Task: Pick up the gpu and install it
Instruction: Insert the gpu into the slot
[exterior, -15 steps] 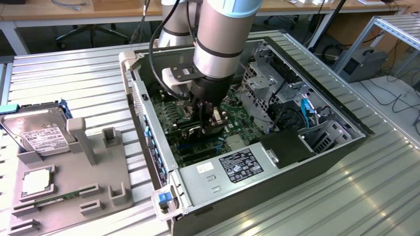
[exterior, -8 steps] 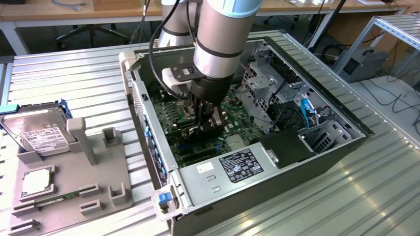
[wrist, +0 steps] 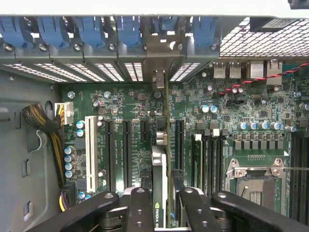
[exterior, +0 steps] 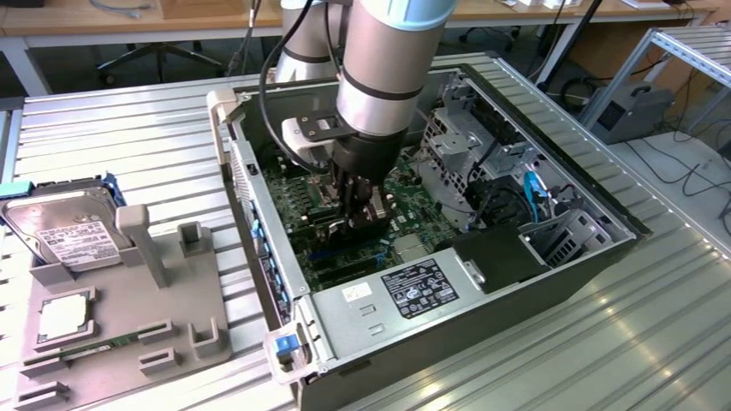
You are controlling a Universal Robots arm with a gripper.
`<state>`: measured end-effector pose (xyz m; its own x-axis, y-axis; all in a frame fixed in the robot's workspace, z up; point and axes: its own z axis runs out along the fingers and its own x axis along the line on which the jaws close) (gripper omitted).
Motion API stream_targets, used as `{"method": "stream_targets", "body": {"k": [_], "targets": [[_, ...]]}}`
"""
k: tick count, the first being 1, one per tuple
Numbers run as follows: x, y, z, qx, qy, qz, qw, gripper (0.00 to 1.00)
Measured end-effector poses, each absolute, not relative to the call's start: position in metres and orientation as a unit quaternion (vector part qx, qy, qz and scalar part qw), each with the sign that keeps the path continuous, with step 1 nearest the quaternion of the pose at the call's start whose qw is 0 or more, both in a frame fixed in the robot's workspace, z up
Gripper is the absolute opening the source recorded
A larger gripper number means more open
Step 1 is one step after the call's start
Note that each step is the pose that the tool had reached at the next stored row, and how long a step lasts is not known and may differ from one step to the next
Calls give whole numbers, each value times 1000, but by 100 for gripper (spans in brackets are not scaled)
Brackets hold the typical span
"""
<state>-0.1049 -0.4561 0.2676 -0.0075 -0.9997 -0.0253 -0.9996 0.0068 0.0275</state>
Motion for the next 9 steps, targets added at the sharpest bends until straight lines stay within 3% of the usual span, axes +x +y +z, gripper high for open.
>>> {"method": "stream_targets", "body": {"k": [9], "targets": [[-105, -456, 267, 704, -710, -19, 1, 26]]}}
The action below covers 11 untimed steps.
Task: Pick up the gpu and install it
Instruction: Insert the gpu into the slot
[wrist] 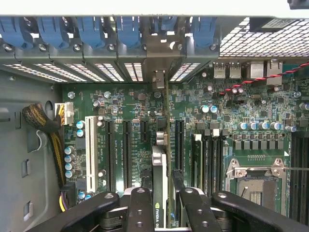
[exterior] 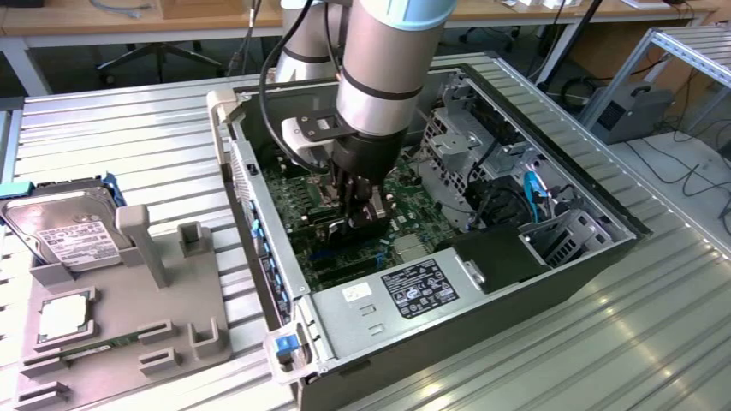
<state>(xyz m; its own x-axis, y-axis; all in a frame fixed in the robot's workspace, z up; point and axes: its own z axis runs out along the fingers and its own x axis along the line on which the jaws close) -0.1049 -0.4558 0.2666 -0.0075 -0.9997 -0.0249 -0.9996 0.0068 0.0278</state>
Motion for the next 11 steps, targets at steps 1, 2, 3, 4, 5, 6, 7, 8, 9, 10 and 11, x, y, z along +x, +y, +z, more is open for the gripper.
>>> {"method": "stream_targets", "body": {"k": [1, 2, 3, 4, 5, 6, 7, 8, 9, 10, 11], "targets": [[-105, -456, 266, 704, -710, -19, 1, 26], [-105, -456, 265, 704, -710, -19, 1, 26], [-105, -456, 265, 704, -710, -19, 1, 26], [-105, -456, 265, 704, -710, -19, 1, 26], [-105, -456, 265, 704, -710, -19, 1, 26], [-105, -456, 265, 704, -710, -19, 1, 26], [-106, -456, 265, 704, -710, -19, 1, 26], [-106, -456, 265, 704, -710, -19, 1, 26], [-107, -456, 265, 705, -709, -19, 1, 26], [-107, -456, 265, 705, -709, -18, 1, 26], [-108, -456, 265, 704, -709, -18, 0, 26]]}}
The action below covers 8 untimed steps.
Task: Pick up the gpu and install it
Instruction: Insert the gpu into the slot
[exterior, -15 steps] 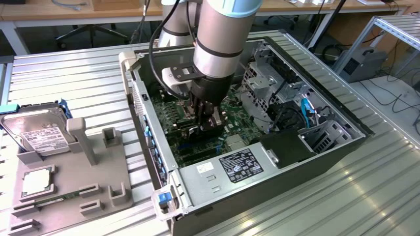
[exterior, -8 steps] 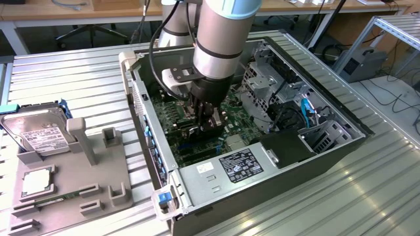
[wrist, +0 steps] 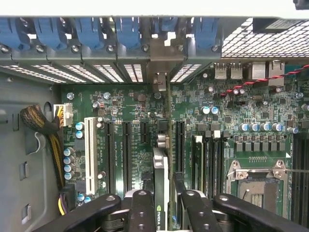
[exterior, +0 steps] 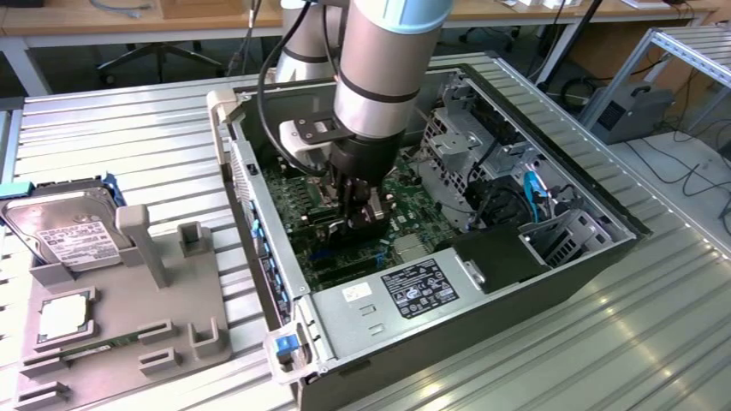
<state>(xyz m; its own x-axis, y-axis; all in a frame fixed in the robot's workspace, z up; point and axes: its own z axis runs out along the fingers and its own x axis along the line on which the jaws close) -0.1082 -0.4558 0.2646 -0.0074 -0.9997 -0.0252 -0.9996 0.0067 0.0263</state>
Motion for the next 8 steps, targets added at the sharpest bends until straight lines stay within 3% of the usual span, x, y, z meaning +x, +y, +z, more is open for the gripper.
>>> {"method": "stream_targets", "body": {"k": [8], "targets": [[-111, -456, 265, 704, -710, -17, -1, 26]]}}
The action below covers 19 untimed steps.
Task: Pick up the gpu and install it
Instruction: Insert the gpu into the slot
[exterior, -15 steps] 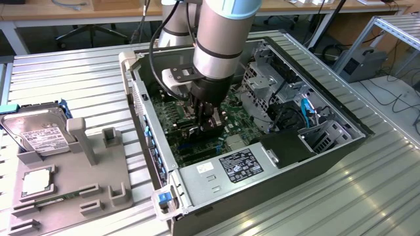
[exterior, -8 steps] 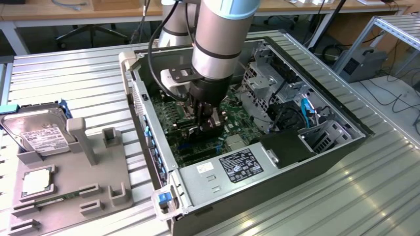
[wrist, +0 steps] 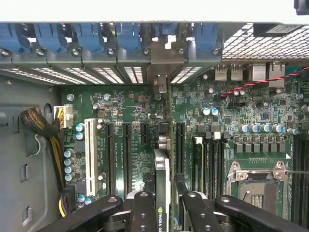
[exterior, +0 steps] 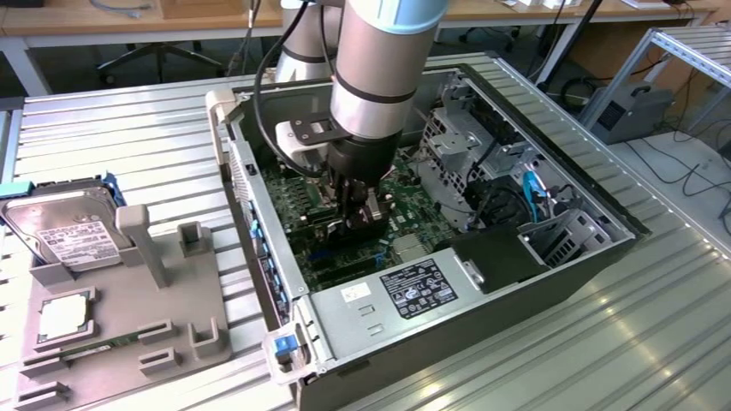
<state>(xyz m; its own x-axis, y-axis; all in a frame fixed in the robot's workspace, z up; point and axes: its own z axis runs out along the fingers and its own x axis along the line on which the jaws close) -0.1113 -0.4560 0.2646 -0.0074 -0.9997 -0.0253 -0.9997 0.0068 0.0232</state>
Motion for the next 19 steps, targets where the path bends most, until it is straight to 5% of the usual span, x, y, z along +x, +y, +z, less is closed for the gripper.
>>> {"method": "stream_targets", "body": {"k": [19], "targets": [[-111, -460, 262, -704, 710, 17, 1, 26]]}}
